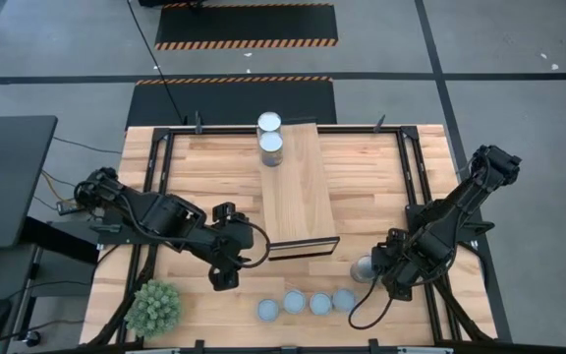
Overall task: Pick and place cans onto a shelf
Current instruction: Put the canned oranges on the shelf
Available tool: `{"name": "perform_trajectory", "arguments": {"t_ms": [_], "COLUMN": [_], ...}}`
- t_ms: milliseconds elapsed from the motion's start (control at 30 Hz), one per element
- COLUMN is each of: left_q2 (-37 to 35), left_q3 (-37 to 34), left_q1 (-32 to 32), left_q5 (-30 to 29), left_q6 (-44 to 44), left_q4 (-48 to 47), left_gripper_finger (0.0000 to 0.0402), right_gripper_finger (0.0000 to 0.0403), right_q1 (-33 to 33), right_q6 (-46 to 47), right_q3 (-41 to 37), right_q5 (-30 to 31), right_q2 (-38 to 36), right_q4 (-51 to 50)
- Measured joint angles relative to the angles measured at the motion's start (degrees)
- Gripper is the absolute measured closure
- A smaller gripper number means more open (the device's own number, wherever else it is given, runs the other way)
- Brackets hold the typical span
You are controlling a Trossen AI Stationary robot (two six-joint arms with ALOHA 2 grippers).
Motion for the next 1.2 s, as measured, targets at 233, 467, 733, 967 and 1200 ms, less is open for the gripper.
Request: {"name": "perform_trajectory", "arguments": {"t_ms": [233,467,733,967,1200], "left_q2": [0.0,0.0,0.04,0.04,0.04], "left_q3": [0.0,0.0,0.0,0.0,0.0], "left_q1": [-0.06,-0.02,-0.04,-0.02,-0.02], "left_q5": [0.6,0.58,0.6,0.6,0.6], "left_q6": [-0.12,-0.43,-1.62,-1.44,-1.42], "left_q4": [-0.04,-0.07,-0.17,-0.22,-0.97], "left_gripper_finger": [0.0198,0.0198,0.0198,0.0198,0.0198], "right_gripper_finger": [0.0004,0.0003,0.0003,0.0021,0.0093], "right_q1": [2.08,3.28,3.76,3.54,1.98], "right_q6": [1.85,3.45,6.13,5.03,3.24], "right_q3": [0.0,-3.01,-7.02,-11.9,-12.24], "right_q5": [2.69,2.99,1.47,-2.5,-4.55], "right_q2": [0.0,0.0,0.0,0.02,-0.28], "right_q4": [0.99,3.64,5.81,12.81,12.72]}}
